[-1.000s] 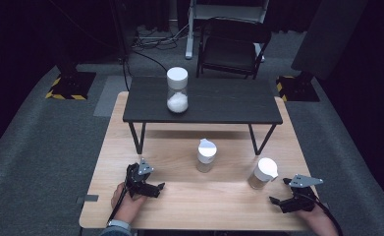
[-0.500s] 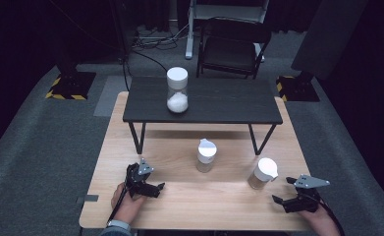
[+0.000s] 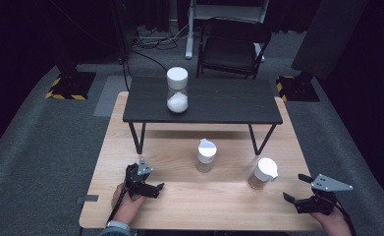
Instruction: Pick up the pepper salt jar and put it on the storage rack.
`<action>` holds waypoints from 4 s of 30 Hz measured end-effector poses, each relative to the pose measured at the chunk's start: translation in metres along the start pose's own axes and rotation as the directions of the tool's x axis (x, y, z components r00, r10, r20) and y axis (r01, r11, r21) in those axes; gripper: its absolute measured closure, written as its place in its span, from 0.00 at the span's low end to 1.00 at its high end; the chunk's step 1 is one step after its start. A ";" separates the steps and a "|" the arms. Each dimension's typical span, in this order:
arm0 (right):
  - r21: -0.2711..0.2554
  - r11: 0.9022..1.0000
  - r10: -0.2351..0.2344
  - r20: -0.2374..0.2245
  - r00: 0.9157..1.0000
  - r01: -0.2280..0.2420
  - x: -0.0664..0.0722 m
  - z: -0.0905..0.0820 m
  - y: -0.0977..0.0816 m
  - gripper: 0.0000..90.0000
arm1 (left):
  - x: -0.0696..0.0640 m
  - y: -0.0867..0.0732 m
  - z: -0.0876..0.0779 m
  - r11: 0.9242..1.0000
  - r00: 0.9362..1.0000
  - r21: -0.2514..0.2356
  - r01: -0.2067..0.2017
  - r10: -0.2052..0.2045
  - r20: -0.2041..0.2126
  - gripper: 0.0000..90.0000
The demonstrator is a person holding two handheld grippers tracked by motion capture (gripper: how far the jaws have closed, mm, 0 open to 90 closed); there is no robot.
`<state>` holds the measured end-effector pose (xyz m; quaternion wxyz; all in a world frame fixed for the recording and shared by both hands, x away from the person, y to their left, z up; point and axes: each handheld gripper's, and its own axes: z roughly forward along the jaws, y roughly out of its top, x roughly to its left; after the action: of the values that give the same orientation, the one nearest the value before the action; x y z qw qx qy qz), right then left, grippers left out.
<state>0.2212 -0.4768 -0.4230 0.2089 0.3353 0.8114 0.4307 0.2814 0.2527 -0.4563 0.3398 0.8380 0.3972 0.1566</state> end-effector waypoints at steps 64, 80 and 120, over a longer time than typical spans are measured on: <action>-0.231 0.972 -0.063 -0.112 0.992 0.036 0.029 0.026 0.104 0.00 | -0.001 0.000 0.000 1.000 1.000 0.001 0.004 -0.004 -0.008 0.00; -0.252 0.968 -0.058 -0.137 0.989 0.022 0.043 0.055 0.127 0.00 | -0.002 0.000 0.000 1.000 1.000 0.001 0.004 -0.004 -0.011 0.00; -0.189 0.981 -0.066 -0.167 0.984 0.034 0.090 0.129 0.162 0.00 | -0.002 0.000 0.000 1.000 1.000 0.002 0.004 -0.004 -0.010 0.00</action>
<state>0.2994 -0.2741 -0.3619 0.1792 0.2552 0.7910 0.5264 0.2799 0.2510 -0.4561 0.3372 0.8368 0.4008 0.1597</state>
